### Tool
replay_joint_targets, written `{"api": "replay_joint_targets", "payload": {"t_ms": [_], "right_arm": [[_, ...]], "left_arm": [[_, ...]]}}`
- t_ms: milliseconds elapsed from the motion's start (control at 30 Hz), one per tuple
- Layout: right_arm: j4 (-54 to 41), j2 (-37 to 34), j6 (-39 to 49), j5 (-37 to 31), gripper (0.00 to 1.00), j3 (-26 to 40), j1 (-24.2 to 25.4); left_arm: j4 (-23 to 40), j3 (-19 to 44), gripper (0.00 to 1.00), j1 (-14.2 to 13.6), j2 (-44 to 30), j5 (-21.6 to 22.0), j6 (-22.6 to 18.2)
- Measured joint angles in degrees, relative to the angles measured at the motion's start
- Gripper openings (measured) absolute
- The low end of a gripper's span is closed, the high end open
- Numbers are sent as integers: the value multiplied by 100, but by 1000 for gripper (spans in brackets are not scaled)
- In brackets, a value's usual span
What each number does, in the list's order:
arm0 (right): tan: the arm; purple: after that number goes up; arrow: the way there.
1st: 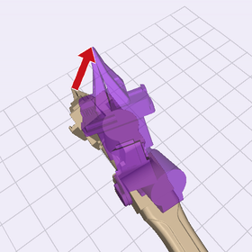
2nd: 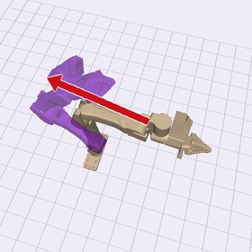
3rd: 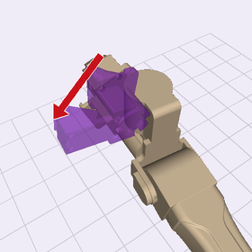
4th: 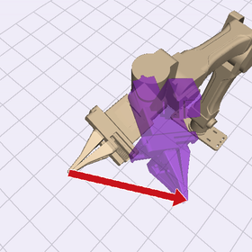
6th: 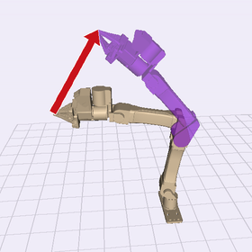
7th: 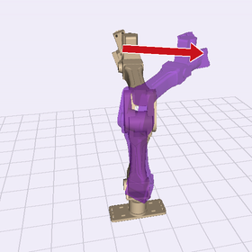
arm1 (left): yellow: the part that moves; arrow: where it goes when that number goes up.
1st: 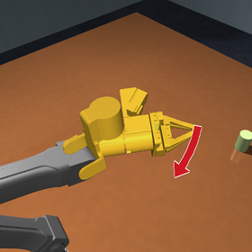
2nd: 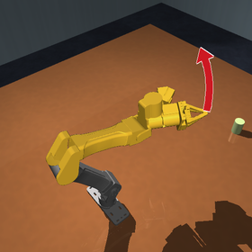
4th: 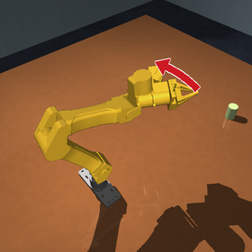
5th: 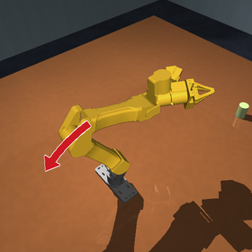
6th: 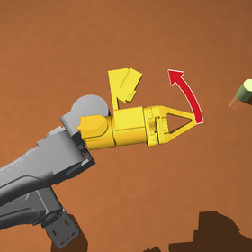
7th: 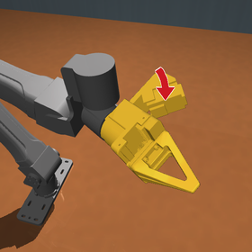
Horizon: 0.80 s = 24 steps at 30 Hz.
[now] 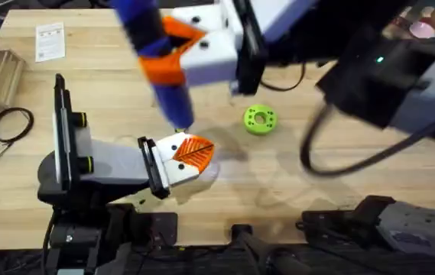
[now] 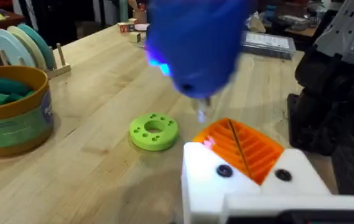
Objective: Pick up the gripper from the table and insert it into the empty holder that is missing its gripper. Then pick up a screw, insert it into the mounting hole, and use the screwdriver to tighten it. Finally, clean up the table by picking up the vegetable and placing it into the bucket.
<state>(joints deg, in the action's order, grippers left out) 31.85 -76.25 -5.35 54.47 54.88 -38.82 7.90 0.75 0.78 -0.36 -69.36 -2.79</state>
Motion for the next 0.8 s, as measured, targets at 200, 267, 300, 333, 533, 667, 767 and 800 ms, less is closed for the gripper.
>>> {"api": "replay_joint_targets", "payload": {"t_ms": [200, 267, 300, 333, 533, 667, 767, 800], "right_arm": [[-3942, 229, 1254, -1155, 24, 1093, 875], [-5140, 364, 1895, -1833, 24, 1486, 1141], [-5575, 422, 2175, -2160, 24, 1628, 1235], [-6010, 500, 2519, -2583, 24, 1768, 1349], [-7703, 577, 4308, -4334, 24, 2013, 1911], [-8607, 109, 5274, -5141, 24, 2010, 2243], [-8708, -363, 5677, -5558, 24, 2010, 2501], [-8696, -522, 5765, -5650, 24, 2010, 2589]], "left_arm": [[0, 0, 13, 0, 0, 0, -1], [0, 0, 13, 0, 0, 0, 0], [-2, 0, 13, 0, 0, 0, 0], [0, 0, 13, 0, 0, 0, 0], [0, 0, 13, 0, 0, 0, 0], [0, 0, 13, 0, 0, 0, 0], [0, 0, 13, 0, 0, 0, 0], [0, 0, 13, 0, 0, 0, 0]]}}
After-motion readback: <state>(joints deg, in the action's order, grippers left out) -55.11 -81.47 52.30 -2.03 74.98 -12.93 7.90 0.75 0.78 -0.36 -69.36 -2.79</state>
